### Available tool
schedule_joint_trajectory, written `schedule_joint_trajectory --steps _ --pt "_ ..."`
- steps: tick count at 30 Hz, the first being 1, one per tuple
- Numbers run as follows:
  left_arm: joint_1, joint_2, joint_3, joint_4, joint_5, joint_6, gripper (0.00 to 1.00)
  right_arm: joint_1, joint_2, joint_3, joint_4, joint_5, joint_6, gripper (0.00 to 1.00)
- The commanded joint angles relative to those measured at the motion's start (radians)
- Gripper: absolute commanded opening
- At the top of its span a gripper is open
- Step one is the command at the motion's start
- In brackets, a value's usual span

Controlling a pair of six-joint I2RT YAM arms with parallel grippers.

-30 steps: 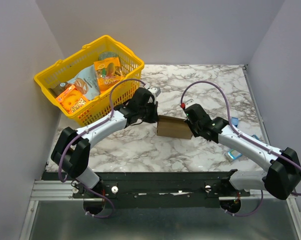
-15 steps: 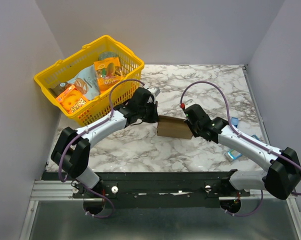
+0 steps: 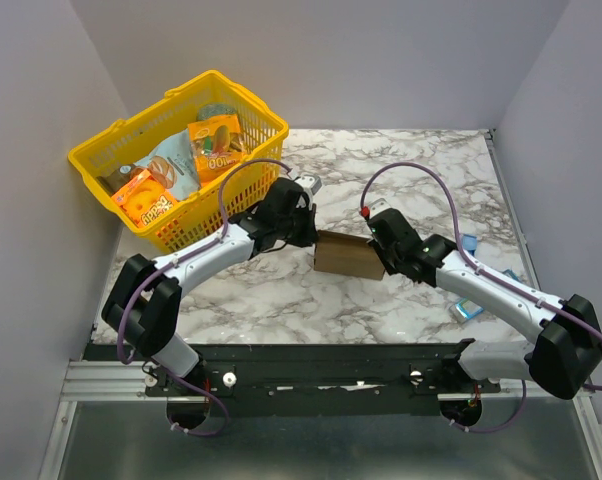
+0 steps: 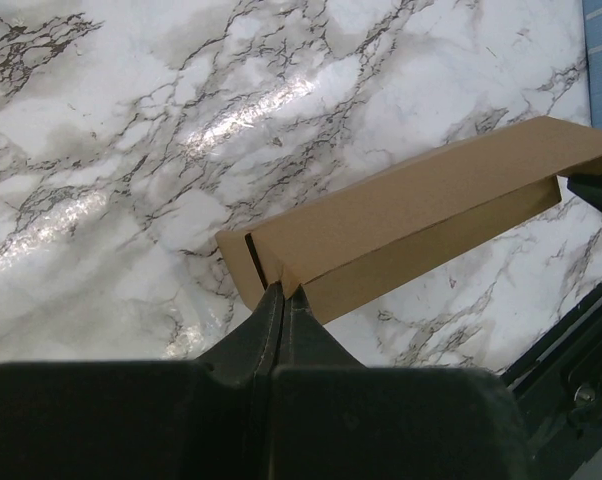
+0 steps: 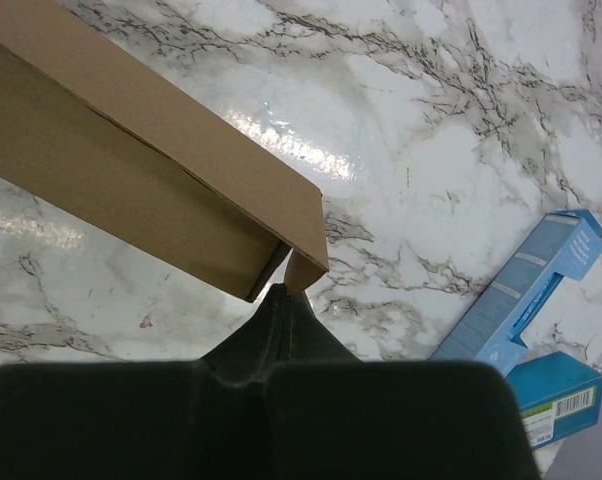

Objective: Fold the paper box

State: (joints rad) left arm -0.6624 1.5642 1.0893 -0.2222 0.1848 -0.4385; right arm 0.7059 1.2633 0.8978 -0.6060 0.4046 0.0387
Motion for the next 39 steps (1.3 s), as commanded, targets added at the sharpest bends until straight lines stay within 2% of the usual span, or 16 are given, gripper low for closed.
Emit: schedule_joint_trajectory --steps 1,4,5,8,11,16,32,35,36,39 --pt "-0.037 -0.003 -0.031 -0.072 -0.028 0.037 0.00 0.014 0.004 -0.002 0.018 -0.027 0.035 0.01" --pt "-0.052 -0.007 -0.034 -0.091 -0.067 0.049 0.00 0.014 -0.010 0.003 0.012 -0.033 0.062 0.11" --pt "-0.055 -0.009 -0.034 -0.094 -0.086 0.050 0.00 0.014 -0.024 0.010 0.008 -0.035 0.075 0.20" --pt "-0.063 -0.020 -0.026 -0.109 -0.116 0.066 0.00 0.014 -0.042 0.029 -0.017 -0.021 0.098 0.33" --pt "-0.066 -0.027 -0.012 -0.126 -0.137 0.081 0.00 0.014 -0.050 0.052 -0.044 -0.001 0.095 0.41" --pt "-0.071 -0.036 -0.002 -0.137 -0.146 0.087 0.00 0.014 -0.070 0.059 -0.041 0.011 0.087 0.47" --pt "-0.083 -0.044 0.024 -0.158 -0.177 0.104 0.00 0.014 -0.074 0.078 -0.163 -0.039 0.116 0.33" --pt "-0.085 -0.041 0.027 -0.158 -0.202 0.106 0.00 0.014 -0.064 0.070 -0.158 -0.041 0.121 0.25" --pt "-0.089 -0.041 0.027 -0.157 -0.200 0.104 0.00 0.014 -0.059 0.070 -0.155 -0.046 0.124 0.18" --pt "-0.111 -0.044 0.023 -0.155 -0.220 0.106 0.00 0.015 -0.045 0.095 -0.172 -0.040 0.151 0.06"
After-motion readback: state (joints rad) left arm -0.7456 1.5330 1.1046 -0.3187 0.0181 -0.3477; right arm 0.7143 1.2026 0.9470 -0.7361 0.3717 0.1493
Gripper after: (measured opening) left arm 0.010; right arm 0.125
